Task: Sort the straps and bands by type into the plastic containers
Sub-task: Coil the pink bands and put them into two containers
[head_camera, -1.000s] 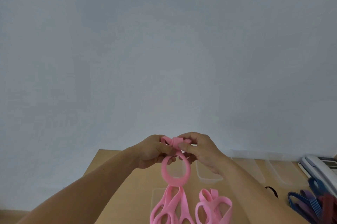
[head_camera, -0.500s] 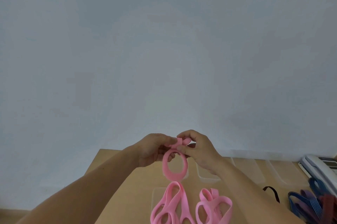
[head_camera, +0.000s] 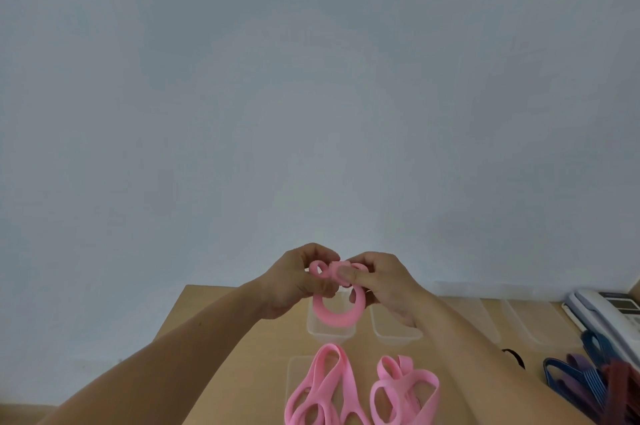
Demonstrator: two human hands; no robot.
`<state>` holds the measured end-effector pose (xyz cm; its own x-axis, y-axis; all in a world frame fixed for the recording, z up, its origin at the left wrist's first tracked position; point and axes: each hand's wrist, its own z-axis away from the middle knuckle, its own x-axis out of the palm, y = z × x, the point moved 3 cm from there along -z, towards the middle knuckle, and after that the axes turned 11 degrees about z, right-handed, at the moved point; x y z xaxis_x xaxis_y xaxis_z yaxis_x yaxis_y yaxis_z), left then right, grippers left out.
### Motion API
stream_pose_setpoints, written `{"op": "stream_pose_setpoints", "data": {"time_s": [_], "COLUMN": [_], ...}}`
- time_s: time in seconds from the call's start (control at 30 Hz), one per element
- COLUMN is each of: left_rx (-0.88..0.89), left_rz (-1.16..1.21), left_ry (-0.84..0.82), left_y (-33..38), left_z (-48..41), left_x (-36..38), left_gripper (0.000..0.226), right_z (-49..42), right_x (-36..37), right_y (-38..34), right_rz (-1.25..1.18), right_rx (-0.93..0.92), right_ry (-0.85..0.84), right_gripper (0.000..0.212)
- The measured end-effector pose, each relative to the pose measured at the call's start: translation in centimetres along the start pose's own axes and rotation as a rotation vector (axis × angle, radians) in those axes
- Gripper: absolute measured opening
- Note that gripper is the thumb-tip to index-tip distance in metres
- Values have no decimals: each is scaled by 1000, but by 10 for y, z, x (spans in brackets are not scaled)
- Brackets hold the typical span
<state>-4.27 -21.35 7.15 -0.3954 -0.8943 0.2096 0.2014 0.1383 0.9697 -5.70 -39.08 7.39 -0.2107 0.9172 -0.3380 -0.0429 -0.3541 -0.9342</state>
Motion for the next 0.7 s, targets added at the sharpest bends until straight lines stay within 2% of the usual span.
{"op": "stream_pose_setpoints", "data": {"time_s": [0.07,0.17,0.23,0.33,0.43,0.57,0.7], "left_rx": [-39,-81,-103,-177,-227,-220,-142], "left_rz": [-3,-92,-124,-72,31,62,93], "left_ry": [17,7,3,-19,-29,-20,-1], "left_y": [0,1,1,3,6,4,5], "left_z": [-1,2,3,5,7,6,3], "left_x": [0,4,4,5,6,7,5], "left_gripper": [51,29,23,21,28,26,24], "right_z": [-1,-2,-2,-2,-1,-1,0], "right_x": [1,2,2,4,6,6,2], "right_y": [0,0,-1,3,6,6,6], "right_rz": [-8,16,55,123,169,185,136], "right_rx": [-27,-82,-114,-152,-196,-220,-204], "right_ry": [47,102,113,128,133,78,45], "right_gripper": [26,27,27,29,32,36,34]}}
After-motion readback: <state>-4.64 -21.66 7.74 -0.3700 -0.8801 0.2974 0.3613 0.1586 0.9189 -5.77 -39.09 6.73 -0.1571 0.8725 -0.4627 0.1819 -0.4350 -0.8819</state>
